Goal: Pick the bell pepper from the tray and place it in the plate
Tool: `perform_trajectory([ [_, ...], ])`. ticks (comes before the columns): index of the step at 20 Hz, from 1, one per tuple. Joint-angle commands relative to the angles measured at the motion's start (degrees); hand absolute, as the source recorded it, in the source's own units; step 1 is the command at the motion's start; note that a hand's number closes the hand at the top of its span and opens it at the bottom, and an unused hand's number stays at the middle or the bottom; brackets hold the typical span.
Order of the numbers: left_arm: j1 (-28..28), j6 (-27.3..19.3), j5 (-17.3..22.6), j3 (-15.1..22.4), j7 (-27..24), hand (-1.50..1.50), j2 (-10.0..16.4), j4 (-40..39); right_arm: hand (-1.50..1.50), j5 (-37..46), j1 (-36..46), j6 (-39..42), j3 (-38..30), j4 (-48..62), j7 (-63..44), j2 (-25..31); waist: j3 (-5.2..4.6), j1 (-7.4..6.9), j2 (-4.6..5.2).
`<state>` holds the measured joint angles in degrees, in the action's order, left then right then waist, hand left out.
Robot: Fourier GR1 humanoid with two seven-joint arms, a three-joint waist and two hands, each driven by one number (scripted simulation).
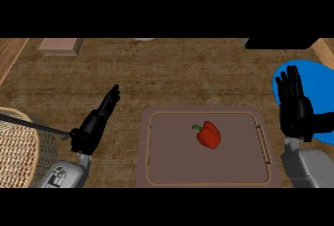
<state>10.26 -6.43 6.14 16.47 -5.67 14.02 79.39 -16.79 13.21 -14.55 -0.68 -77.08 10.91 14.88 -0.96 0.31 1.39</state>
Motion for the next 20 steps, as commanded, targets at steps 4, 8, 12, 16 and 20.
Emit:
perform_trajectory([
  [4, 1.10, -1.05, 0.26, -2.69, 2.52, 0.00, 1.52, -1.50, 1.50, -1.22, 9.19, 24.11, 14.89, -1.16, -3.25, 2.48, 1.12, -7.63, -0.39],
  [8, 1.17, -1.82, 0.99, -2.84, 4.85, 0.00, -0.03, -4.01, 1.50, 17.12, 18.61, 26.02, 18.94, -8.08, 7.31, 15.66, 0.02, -9.08, -2.41],
  [12, 3.48, -3.83, 2.45, -6.95, 8.41, 0.00, 1.00, -3.80, -1.50, 1.63, 14.68, 44.40, 18.65, 8.92, 17.77, 8.12, 1.29, -5.77, 0.60],
  [16, 0.39, -3.25, 2.54, -6.12, 9.87, 0.00, 1.52, -1.03, -1.50, 12.09, 16.84, 52.11, 24.17, 13.65, 28.66, 12.50, 1.25, -5.29, -0.02],
  [20, 2.89, -2.85, 3.81, -9.22, 12.58, 0.00, 3.64, -1.01, -1.50, 20.02, 21.16, 51.51, 27.25, 15.69, 36.13, 15.87, 1.19, -3.89, -0.27],
])
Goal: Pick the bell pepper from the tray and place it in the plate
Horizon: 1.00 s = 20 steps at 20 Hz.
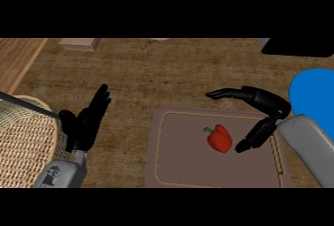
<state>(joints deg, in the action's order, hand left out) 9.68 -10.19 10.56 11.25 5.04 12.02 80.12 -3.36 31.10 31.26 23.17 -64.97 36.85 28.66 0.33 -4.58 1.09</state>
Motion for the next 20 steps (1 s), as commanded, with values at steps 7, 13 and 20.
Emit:
perform_trajectory([
  [7, 3.89, 0.64, -0.55, -5.20, 4.31, 0.00, 5.82, -1.45, -1.50, 12.61, 10.25, 3.02, 7.95, 8.04, 16.06, 4.90, -0.23, 2.65, -0.40],
  [13, 0.20, 2.47, -0.88, -4.91, 1.55, 0.00, 5.98, -0.06, -1.50, 18.69, 13.97, -0.26, 14.66, 11.81, 14.03, 2.79, -0.30, 2.64, -0.54],
  [20, -0.24, 2.31, -0.39, -6.93, 3.84, 0.00, 6.66, 1.43, -1.50, 28.49, 13.44, -11.29, 20.69, 14.65, 15.49, 1.86, -0.29, 3.41, -0.71],
])
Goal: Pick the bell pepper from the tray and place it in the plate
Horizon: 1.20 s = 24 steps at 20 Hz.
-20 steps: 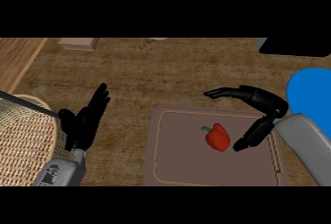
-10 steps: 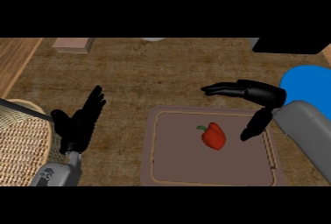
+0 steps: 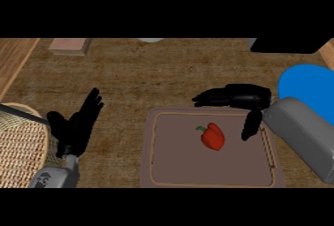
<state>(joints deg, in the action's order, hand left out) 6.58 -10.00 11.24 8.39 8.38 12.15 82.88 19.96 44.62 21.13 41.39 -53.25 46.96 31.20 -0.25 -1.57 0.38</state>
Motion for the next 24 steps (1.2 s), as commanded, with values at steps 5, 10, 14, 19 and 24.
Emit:
perform_trajectory([
  [5, 4.67, 2.61, -1.30, -4.68, 0.87, 0.00, 5.86, -3.04, -1.50, 10.02, 2.53, -2.39, 5.21, 3.39, 0.66, -4.68, 0.25, 1.00, -0.15],
  [10, 2.02, 1.68, -2.81, -4.74, 1.12, 0.00, 5.97, -0.79, -1.50, 11.92, 3.14, -0.11, 5.46, 3.46, 0.75, -4.25, 0.25, 1.14, -0.35],
  [14, 3.32, 2.79, -2.60, -5.57, 0.01, 0.00, 5.76, -2.10, -1.50, 13.23, 4.25, 1.77, 5.68, 3.41, -3.84, -8.18, 0.23, 1.13, -0.25],
  [19, 1.62, 4.13, -2.66, -6.39, -2.68, 0.00, 5.30, -3.96, -1.50, 15.07, 2.69, 1.11, 4.69, 1.34, -5.26, -7.74, 0.21, 1.63, -0.36],
  [24, 3.22, 3.50, -2.44, -6.94, 2.94, 0.00, 5.33, -0.55, -1.50, 19.32, 1.03, -4.04, 4.56, 7.38, -1.45, -9.80, 0.27, 1.10, -0.26],
])
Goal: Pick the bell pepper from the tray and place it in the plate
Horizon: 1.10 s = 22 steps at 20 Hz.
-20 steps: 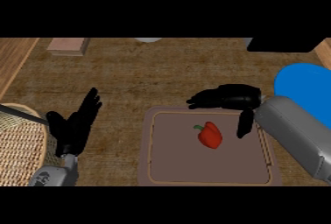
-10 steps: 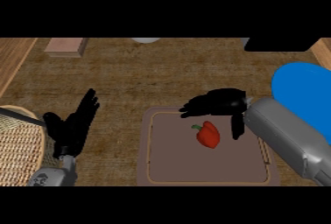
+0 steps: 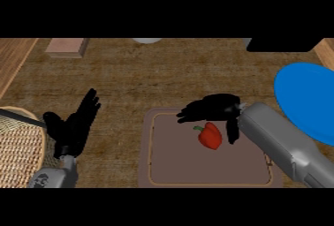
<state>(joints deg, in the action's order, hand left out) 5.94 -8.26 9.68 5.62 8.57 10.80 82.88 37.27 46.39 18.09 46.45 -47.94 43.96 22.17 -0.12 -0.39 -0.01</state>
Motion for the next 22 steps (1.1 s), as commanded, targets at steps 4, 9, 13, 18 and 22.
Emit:
perform_trajectory([
  [4, -3.33, 2.47, -2.79, -1.29, 0.01, 0.00, 5.96, 4.36, -1.50, 5.68, -1.35, -1.24, 0.40, 0.53, -1.49, -2.34, 0.13, -0.36, -0.08],
  [9, 1.47, -0.19, -4.58, -1.28, -0.24, 0.00, 2.71, -0.07, 1.50, 10.18, -0.42, -1.12, 3.35, 2.60, 4.07, -3.69, 0.13, -0.16, 0.13],
  [13, 5.36, 3.29, -1.75, -5.17, 1.56, 0.00, 5.66, -3.49, 1.50, 10.35, -1.66, -1.12, 3.06, 1.07, 5.33, -4.69, 0.11, 0.35, 0.13],
  [18, 0.94, 4.30, -3.23, -3.59, -1.57, 0.00, 4.92, -2.17, 1.50, 9.11, -3.48, -0.75, 0.51, 0.68, 6.42, -3.37, 0.10, 0.32, 0.04],
  [22, 3.86, 2.00, -3.35, -5.63, 1.58, 0.00, 5.15, -1.61, 1.50, 6.14, -8.04, -3.10, -3.91, -4.63, 2.31, -0.92, 0.12, 1.87, -0.25],
])
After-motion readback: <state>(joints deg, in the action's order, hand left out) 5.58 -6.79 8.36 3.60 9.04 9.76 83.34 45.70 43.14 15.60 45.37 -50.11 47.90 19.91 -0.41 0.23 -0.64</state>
